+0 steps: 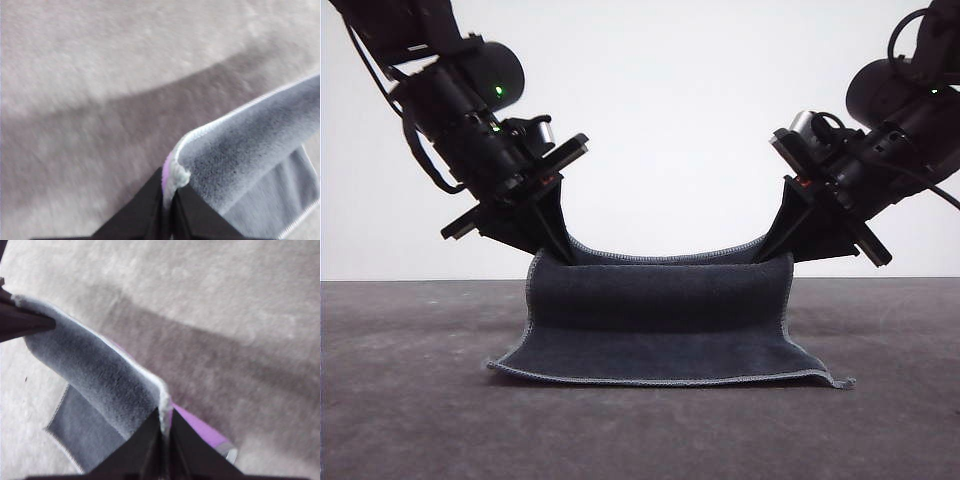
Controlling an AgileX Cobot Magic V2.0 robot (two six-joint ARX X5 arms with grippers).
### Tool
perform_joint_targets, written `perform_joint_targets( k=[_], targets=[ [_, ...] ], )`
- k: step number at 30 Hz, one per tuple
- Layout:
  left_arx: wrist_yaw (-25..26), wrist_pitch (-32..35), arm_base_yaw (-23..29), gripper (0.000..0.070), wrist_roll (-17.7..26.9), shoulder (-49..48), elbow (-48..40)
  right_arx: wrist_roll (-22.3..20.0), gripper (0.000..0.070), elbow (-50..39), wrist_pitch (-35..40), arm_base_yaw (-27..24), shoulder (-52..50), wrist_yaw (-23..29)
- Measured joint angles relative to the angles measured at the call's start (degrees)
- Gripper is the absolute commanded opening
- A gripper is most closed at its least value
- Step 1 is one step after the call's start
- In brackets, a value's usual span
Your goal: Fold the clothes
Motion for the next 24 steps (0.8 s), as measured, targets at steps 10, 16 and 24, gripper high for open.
perform_joint_targets(
  k=[10, 16, 24],
  targets=[
    [-0.1, 8.1, -1.8, 0.0132, -4.5, -8.4, -18.4, 0.0, 0.0190, -11.8, 2.2, 2.6, -5.8, 2.5],
    [-0.5, 4.4, -3.0, 0.0489, -5.9, -13.3, -23.6, 0.0, 0.0246, -17.6, -1.4, 3.3, -13.1, 4.4],
    [-0.6, -2.9, -3.8, 0.0486, -7.7, -29.1, -24.1, 0.4, 0.0246, -18.2, -12.7, 3.4, -31.1, 4.3]
  ],
)
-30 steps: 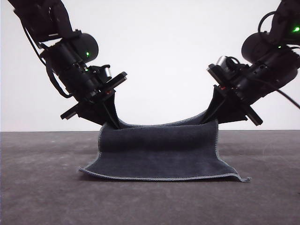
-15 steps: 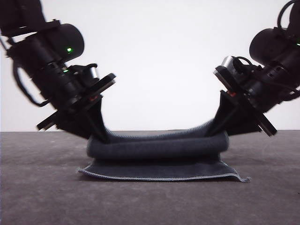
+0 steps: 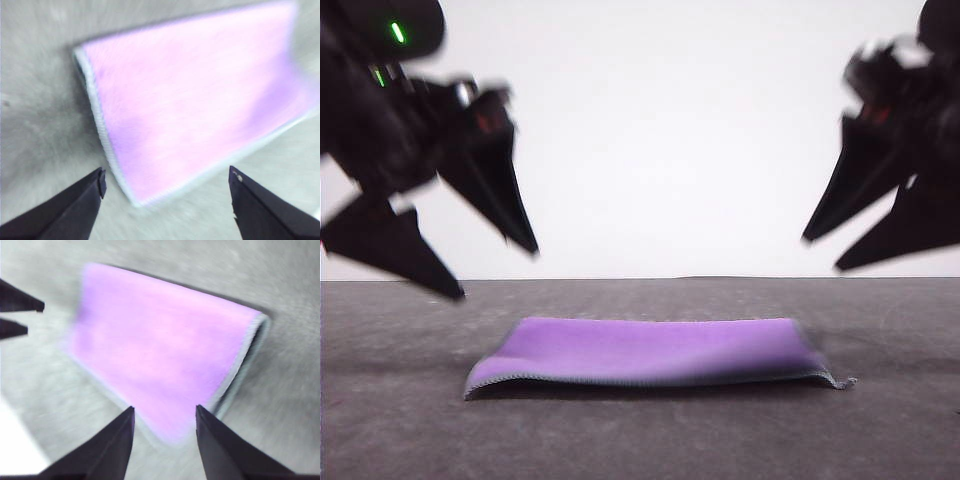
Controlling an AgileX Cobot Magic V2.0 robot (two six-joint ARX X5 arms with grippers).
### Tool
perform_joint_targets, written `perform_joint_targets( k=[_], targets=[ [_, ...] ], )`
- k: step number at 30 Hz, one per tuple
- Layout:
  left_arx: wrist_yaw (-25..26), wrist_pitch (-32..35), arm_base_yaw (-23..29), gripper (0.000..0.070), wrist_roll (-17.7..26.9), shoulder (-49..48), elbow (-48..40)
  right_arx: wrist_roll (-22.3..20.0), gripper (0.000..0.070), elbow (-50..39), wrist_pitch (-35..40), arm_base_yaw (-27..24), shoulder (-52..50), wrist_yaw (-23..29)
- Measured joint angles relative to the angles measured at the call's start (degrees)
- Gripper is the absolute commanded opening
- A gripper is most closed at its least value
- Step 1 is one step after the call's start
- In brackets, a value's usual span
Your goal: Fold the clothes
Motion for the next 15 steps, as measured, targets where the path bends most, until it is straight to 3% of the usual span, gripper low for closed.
perform_joint_targets(
  k=[4, 7, 11, 15],
  targets=[
    [-1.7, -1.6, -0.2, 0.0473, -1.5, -9.5, 0.0, 2.5, 0.0246, 0.0, -3.8, 0.0, -8.6, 0.0],
    [-6.5, -3.1, -0.2, 0.0473, -2.1, -15.9, 0.0, 5.2, 0.0246, 0.0, -5.6, 0.0, -13.1, 0.0],
    [-12.3, -6.4, -0.2, 0.0473, -1.9, -22.5, 0.0, 8.6, 0.0246, 0.0, -7.1, 0.0, -16.5, 0.0],
    [-13.9, -6.7, -0.2, 0.0473, -0.5, -28.3, -1.7, 10.0, 0.0246, 0.0, -8.7, 0.0, -17.0, 0.5]
  ],
)
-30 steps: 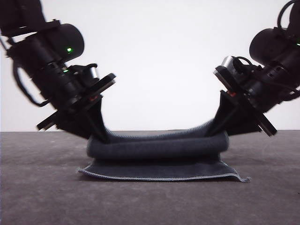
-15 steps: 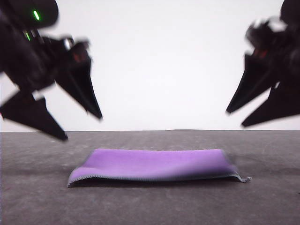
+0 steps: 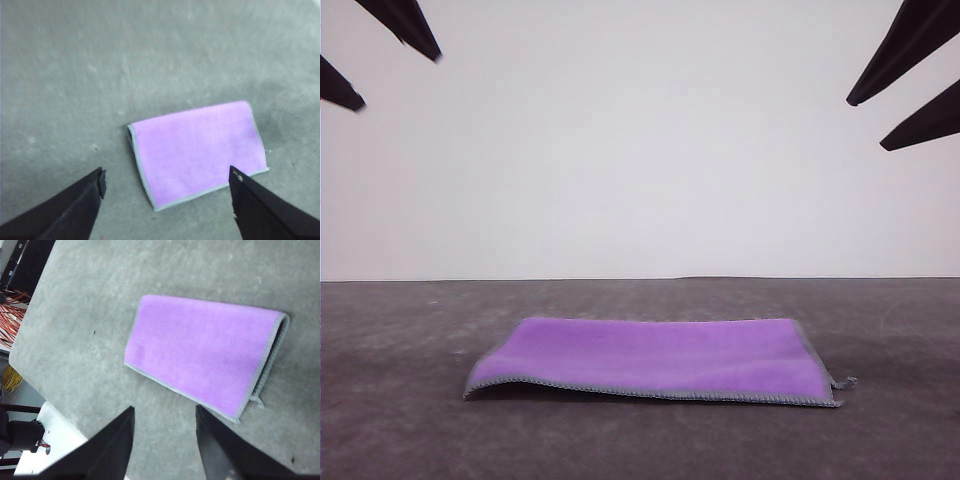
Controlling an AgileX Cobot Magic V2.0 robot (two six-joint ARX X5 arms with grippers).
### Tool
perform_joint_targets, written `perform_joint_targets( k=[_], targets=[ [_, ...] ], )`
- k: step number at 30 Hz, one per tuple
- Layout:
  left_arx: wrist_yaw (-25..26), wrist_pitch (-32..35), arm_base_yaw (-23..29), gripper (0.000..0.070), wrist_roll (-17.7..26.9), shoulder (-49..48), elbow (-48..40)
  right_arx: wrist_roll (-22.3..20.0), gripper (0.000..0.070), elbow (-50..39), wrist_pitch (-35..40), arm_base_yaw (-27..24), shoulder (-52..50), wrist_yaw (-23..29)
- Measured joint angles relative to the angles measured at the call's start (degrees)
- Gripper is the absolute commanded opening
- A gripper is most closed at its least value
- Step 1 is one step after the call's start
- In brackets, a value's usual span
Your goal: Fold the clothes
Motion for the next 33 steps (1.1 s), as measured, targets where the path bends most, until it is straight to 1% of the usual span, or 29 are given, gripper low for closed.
perform_joint_targets(
  k=[3, 9, 11, 14, 16, 19, 22, 24, 31, 33],
  targets=[
    [-0.1, 0.0, 0.0, 0.0472, 1.0, -4.4, -4.0, 0.3, 0.0246, 0.0, -1.0, 0.0, 0.0, 2.0],
    [-0.1, 0.0, 0.0, 0.0472, 1.8, -12.6, -12.9, 0.5, 0.0252, 0.0, -1.2, 0.0, 0.3, 5.6],
    [-0.1, 0.0, 0.0, 0.0473, 2.1, -14.4, -13.5, 0.6, 0.0258, 0.0, -1.4, 0.0, 1.4, 5.6],
    [-0.3, 0.7, 0.0, 0.0473, 2.5, -15.9, -13.5, 0.7, 0.0259, 0.0, -1.1, 0.0, 5.7, 6.7],
    [-0.3, 0.9, 0.0, 0.0473, 2.5, -16.1, -13.5, 0.7, 0.0262, 0.0, 0.5, 0.0, 10.0, 7.2],
    [-0.3, 0.9, 0.0, 0.0473, 2.6, -15.9, -13.5, 0.7, 0.0263, 0.0, 5.3, 0.0, 16.1, 7.2],
    [-0.3, 0.9, 0.0, 0.0473, 2.6, -15.9, -13.5, 0.7, 0.0263, 0.0, 11.6, -0.1, 22.2, 6.3],
    [-0.3, 0.9, 0.0, 0.0473, 2.6, -16.0, -13.5, 0.7, 0.0264, 0.0, 14.1, -0.1, 25.7, 5.5],
    [-0.3, 0.9, 0.0, 0.0473, 2.6, -16.0, -13.5, 0.1, 0.0326, 0.0, 16.7, -0.1, 35.5, 5.4],
    [-0.3, 0.9, 0.0, 0.0473, 2.5, -16.0, -13.5, -0.5, 0.0333, 0.2, 17.5, -0.2, 36.9, 4.1]
  ],
)
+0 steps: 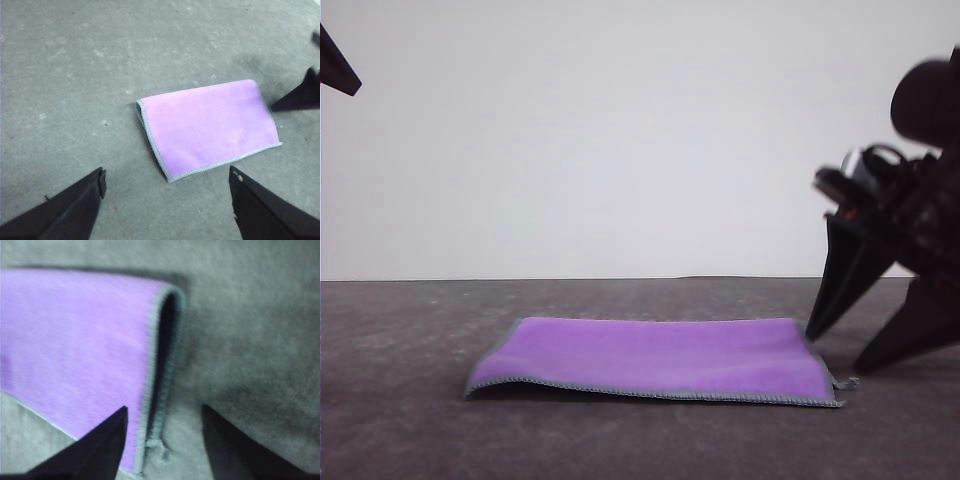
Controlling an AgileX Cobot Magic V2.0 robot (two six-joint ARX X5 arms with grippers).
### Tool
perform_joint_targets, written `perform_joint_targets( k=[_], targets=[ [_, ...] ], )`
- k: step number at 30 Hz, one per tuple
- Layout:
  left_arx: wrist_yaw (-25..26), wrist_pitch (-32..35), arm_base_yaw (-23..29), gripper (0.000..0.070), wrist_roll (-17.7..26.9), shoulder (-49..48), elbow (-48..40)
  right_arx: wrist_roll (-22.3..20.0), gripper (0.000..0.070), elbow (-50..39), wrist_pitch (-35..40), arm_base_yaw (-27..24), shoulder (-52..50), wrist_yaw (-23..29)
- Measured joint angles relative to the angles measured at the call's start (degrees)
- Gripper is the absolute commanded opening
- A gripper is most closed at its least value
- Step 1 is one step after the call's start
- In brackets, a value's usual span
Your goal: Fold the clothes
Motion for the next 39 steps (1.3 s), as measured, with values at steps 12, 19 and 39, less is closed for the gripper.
perform_joint_targets(
  k=[12, 19, 39],
  targets=[
    [0.0, 0.0, 0.0, 0.0473, 0.0, 0.0, 0.0, -1.0, 0.0151, 1.1, 6.1, 0.9, 6.2, -9.2],
    [0.0, 0.0, 0.0, 0.0473, 0.0, 0.0, 0.0, -0.9, 0.0000, 1.0, 6.0, 0.6, 7.2, -7.5],
    [0.0, -0.1, 0.0, 0.0473, 0.0, 0.0, 0.0, 5.6, 0.0000, 10.0, 13.7, 15.6, 4.3, -8.0]
  ],
)
